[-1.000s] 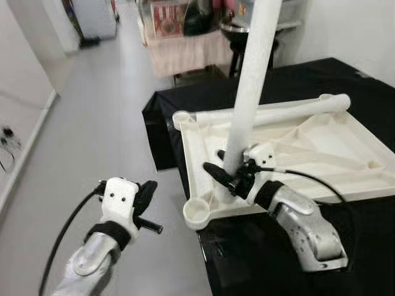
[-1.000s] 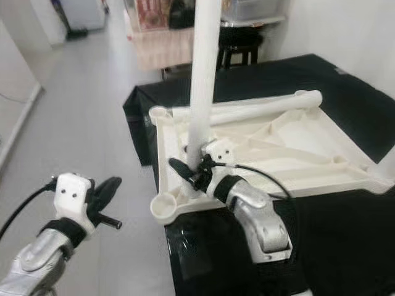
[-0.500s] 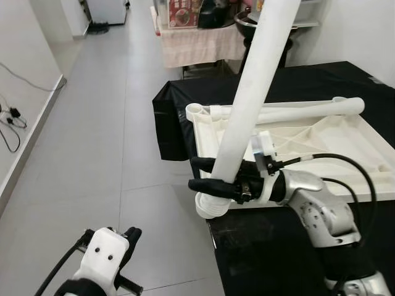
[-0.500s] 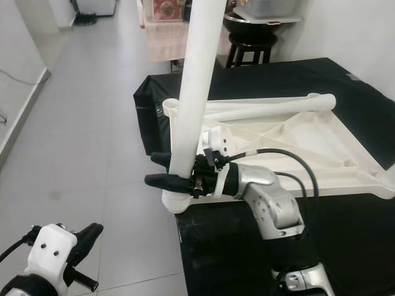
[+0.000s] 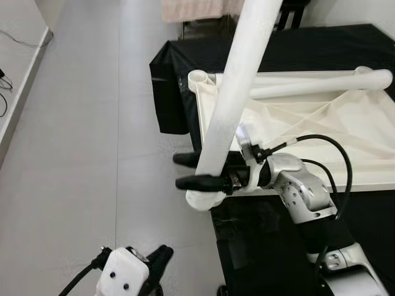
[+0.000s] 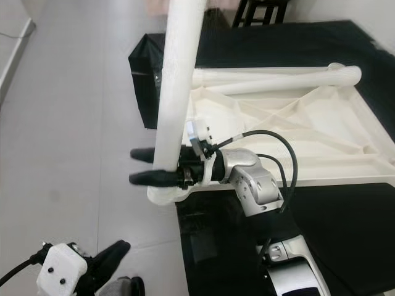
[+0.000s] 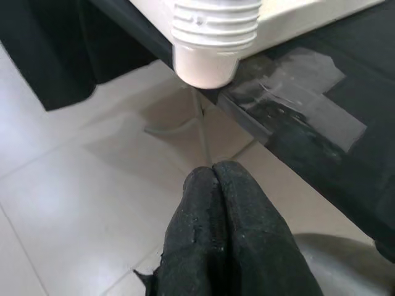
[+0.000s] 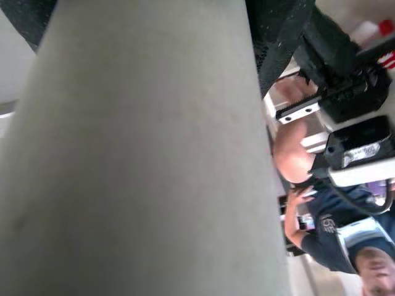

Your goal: Building children table

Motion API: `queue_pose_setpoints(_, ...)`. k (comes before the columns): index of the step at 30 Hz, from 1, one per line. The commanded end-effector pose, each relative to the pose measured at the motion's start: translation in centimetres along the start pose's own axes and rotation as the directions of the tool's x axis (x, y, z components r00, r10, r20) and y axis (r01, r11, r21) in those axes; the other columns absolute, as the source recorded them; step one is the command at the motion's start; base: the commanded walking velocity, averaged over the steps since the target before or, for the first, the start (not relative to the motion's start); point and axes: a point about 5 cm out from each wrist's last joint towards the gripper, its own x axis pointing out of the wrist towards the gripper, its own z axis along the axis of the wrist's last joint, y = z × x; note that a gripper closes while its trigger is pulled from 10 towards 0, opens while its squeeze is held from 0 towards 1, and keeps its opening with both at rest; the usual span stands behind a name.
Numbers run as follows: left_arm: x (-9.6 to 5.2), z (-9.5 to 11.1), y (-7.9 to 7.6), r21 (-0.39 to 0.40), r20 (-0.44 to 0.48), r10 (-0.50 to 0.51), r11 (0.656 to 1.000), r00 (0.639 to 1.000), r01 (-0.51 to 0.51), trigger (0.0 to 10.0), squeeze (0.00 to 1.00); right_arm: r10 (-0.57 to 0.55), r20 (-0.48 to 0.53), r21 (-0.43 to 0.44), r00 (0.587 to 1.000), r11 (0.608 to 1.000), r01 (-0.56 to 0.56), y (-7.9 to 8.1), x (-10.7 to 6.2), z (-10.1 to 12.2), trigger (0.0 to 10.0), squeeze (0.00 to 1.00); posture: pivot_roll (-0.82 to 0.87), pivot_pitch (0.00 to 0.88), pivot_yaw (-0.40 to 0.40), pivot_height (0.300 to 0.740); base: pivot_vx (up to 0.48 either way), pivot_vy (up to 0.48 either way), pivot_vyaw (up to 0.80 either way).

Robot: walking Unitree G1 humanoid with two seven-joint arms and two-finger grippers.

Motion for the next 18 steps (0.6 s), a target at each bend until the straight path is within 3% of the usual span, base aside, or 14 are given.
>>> queue_pose_setpoints(1,-0.5,-0.2,-0.6,-0.025,-0.033,-0.047,0.999,0.998,0.046,8.5,0.00,0.058,-0.027,-0.033,0.998,0.998,-0.059,0.1,0.2,0.3,10.0,0.00,0.15,0.362,-0.032,0.740,0.000,0.000,0.00)
queue_pose_setpoints(2,-0.5,-0.2,-0.6,-0.025,-0.033,-0.047,0.999,0.998,0.046,8.5,0.00,0.058,-0.027,-0.033,0.998,0.998,-0.059,0.1,0.2,0.3,10.0,0.00,0.15,0.362,-0.032,0.740,0.000,0.000,0.00)
queue_pose_setpoints(3,-0.8,-0.3,-0.8,-0.030,-0.046,-0.084,0.996,0.995,0.083,5.0,0.00,0.087,-0.052,-0.079,0.995,0.993,-0.091,-0.5,0.3,0.6,10.0,0.00,0.17,0.373,-0.019,0.740,0.000,0.000,0.00)
queue_pose_setpoints(7,-0.9,-0.4,-1.0,-0.027,-0.053,-0.097,0.995,0.994,0.095,4.7,0.00,0.094,-0.061,-0.108,0.994,0.989,-0.100,-1.0,0.4,0.8,10.0,0.00,0.17,0.373,-0.018,0.740,0.000,0.000,0.00)
queue_pose_setpoints(9,-1.2,-0.5,-1.1,-0.028,-0.063,-0.107,0.994,0.992,0.106,3.8,0.00,0.102,-0.077,-0.161,0.992,0.980,-0.113,-1.5,0.7,1.2,10.0,0.00,0.18,0.378,-0.007,0.740,0.000,0.000,0.00)
queue_pose_setpoints(15,-1.7,-0.6,-1.1,-0.034,-0.069,-0.113,0.993,0.991,0.111,3.6,0.00,0.163,-0.136,-0.204,0.977,0.961,-0.189,-1.3,1.3,0.9,10.0,0.00,0.19,0.383,0.003,0.740,0.000,0.000,0.00)
queue_pose_setpoints(18,-1.7,-0.7,-1.1,-0.035,-0.070,-0.116,0.993,0.991,0.114,3.5,0.00,0.144,-0.128,-0.214,0.981,0.962,-0.169,-1.7,1.3,0.8,10.0,0.00,0.20,0.385,0.003,0.740,0.000,0.000,0.00)
